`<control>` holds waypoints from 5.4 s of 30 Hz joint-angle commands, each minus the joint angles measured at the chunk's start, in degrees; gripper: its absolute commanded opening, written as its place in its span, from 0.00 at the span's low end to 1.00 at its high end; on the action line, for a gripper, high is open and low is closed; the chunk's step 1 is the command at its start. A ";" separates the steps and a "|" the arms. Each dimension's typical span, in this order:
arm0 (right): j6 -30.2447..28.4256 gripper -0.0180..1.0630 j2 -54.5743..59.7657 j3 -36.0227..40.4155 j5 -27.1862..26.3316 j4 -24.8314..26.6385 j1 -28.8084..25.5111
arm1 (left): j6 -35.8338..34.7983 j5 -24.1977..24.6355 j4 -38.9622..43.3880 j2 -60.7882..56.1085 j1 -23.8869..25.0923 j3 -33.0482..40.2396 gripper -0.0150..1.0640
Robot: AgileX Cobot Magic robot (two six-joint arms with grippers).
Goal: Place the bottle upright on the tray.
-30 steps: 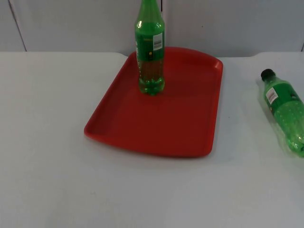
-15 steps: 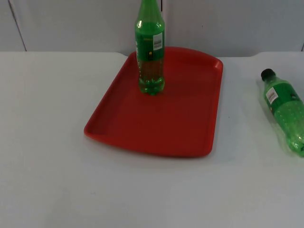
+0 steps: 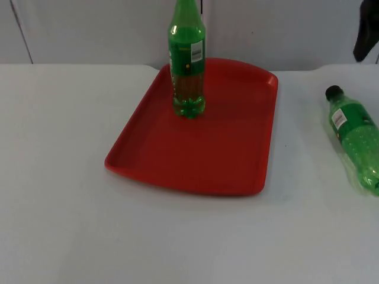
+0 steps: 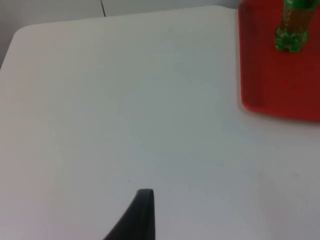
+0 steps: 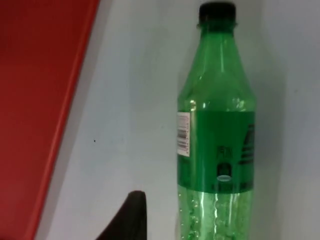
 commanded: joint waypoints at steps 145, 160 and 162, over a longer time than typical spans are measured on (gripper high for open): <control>-5.86 0.02 -1.88 42.28 -127.20 -5.24 29.79 | -0.08 0.00 0.07 -0.24 0.09 0.16 0.99; -5.18 0.02 15.03 32.84 -129.28 -12.44 29.65 | -0.08 0.00 0.07 -0.24 0.09 0.16 0.99; -4.91 0.02 15.69 31.79 -129.28 -12.10 29.65 | -0.08 0.00 0.07 -0.24 0.09 0.16 0.99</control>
